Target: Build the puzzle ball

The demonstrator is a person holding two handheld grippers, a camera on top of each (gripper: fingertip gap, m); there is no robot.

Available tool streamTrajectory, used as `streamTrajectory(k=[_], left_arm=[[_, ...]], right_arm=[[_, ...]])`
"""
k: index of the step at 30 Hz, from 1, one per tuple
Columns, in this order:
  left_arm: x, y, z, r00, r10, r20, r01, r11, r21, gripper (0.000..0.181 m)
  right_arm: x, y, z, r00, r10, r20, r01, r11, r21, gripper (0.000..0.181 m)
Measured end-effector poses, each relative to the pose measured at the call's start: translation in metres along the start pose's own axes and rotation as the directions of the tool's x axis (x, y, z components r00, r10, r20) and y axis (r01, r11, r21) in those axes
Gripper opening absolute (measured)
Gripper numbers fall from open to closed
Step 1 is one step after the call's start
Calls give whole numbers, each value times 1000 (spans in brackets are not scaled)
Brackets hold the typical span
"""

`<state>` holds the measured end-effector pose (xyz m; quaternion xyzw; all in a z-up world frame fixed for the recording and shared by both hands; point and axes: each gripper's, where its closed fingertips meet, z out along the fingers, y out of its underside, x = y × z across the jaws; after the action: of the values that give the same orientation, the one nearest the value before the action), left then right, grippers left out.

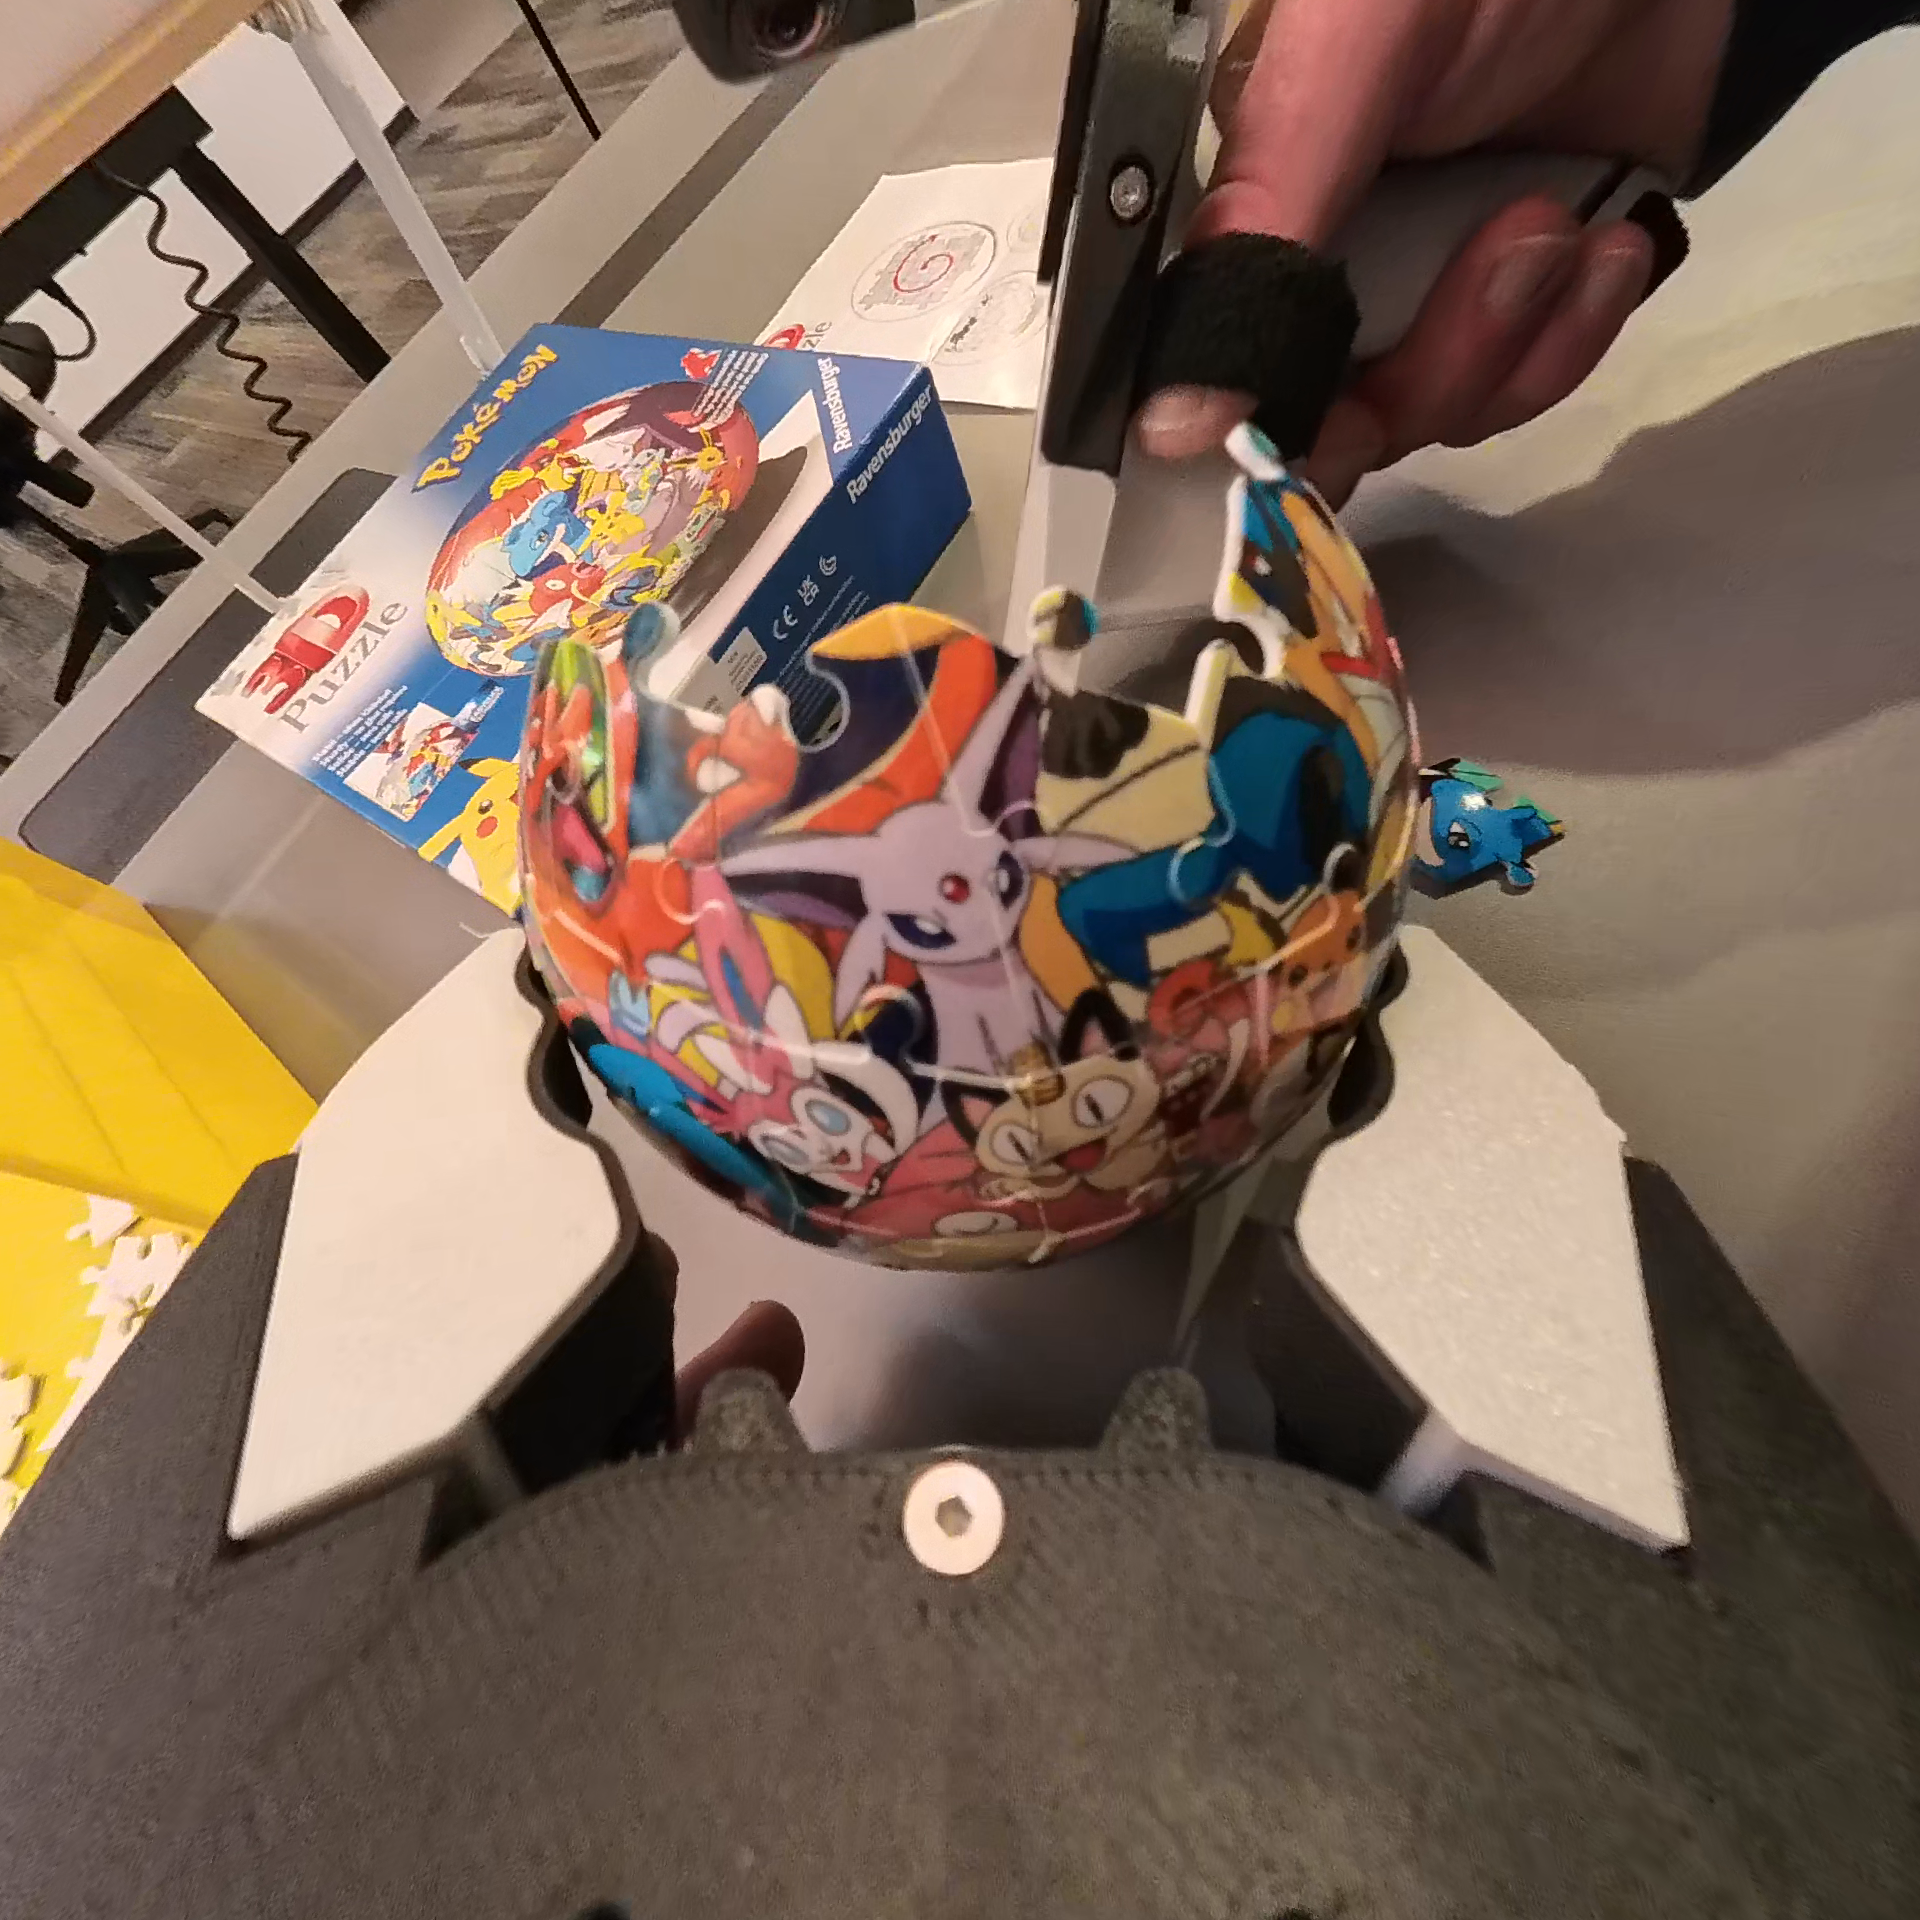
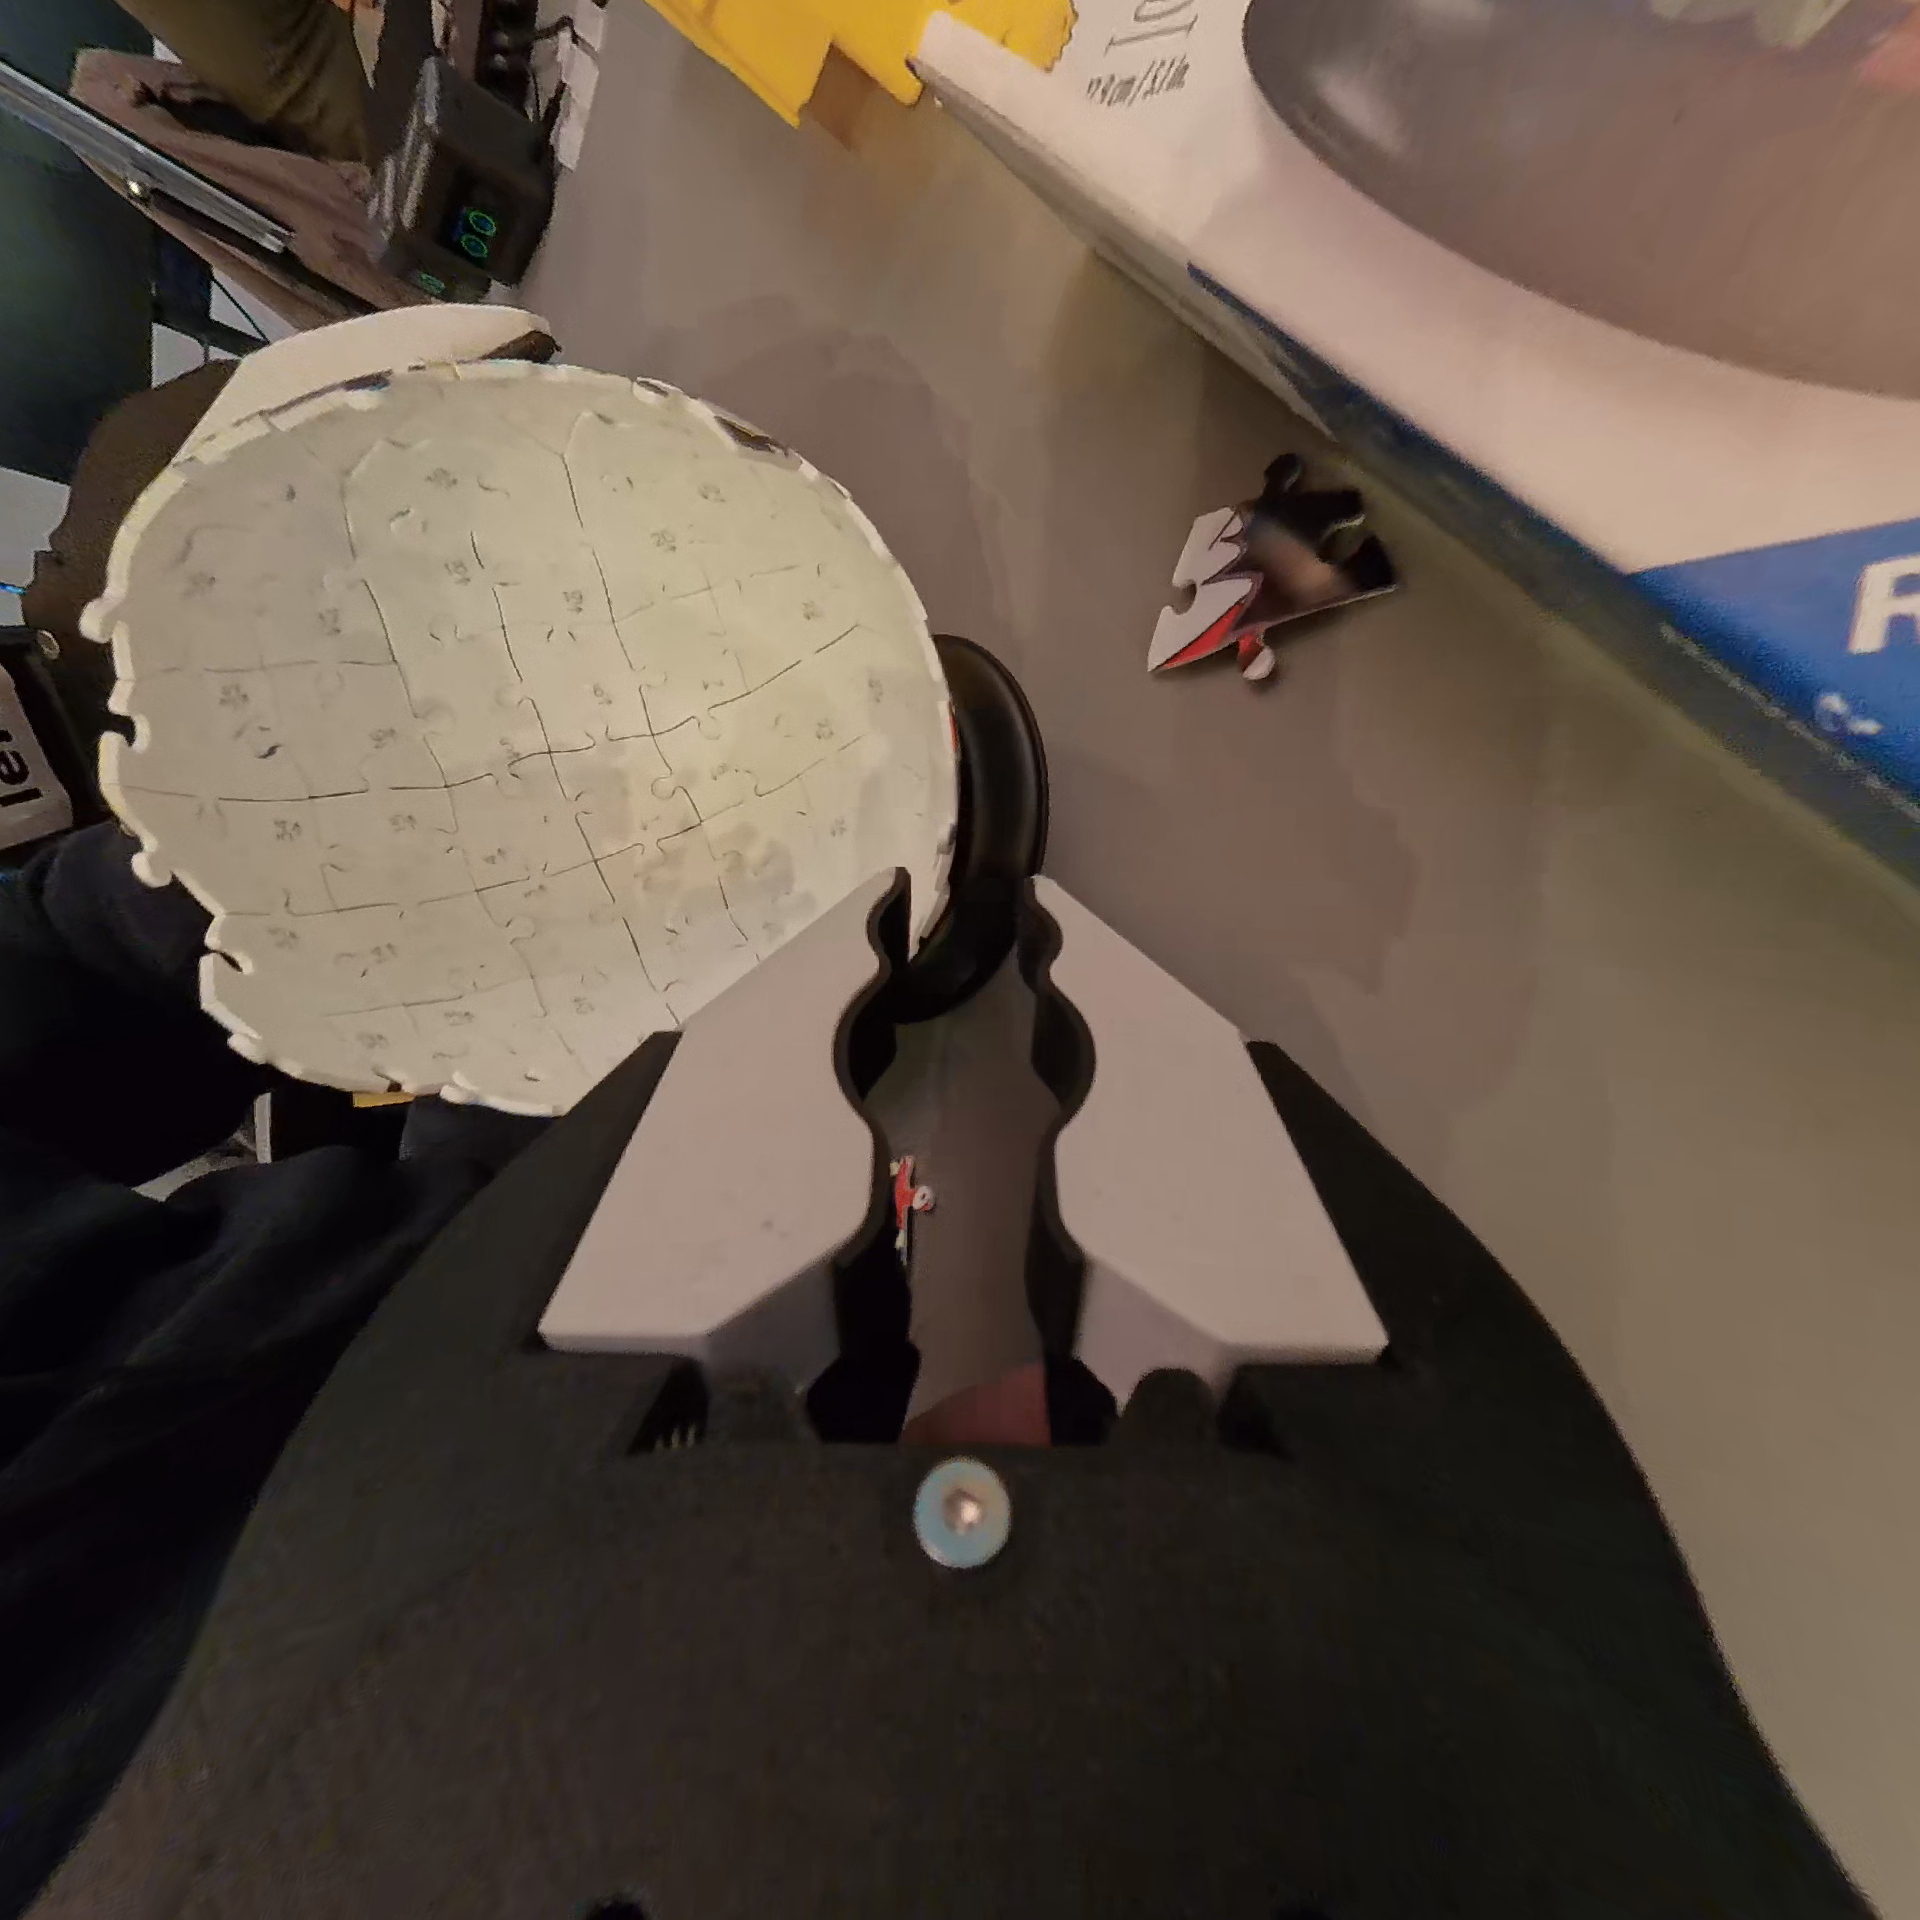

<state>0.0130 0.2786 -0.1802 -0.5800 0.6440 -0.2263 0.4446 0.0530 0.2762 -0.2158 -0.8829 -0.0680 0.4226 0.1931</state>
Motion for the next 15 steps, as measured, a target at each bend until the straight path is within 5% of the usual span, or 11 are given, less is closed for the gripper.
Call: streamTrajectory(k=[9, 15], left_arm=[[-5, 5, -10, 997, 54, -49, -58, 994, -92, 139], [-3, 6, -13, 986, 109, -123, -131, 973, -188, 139]], right_arm=[[1, -5, -11, 979, -178, -102, 179, 984, -8, 30], [3, -10, 11, 920, -335, -206, 331, 942, -52, 52]])
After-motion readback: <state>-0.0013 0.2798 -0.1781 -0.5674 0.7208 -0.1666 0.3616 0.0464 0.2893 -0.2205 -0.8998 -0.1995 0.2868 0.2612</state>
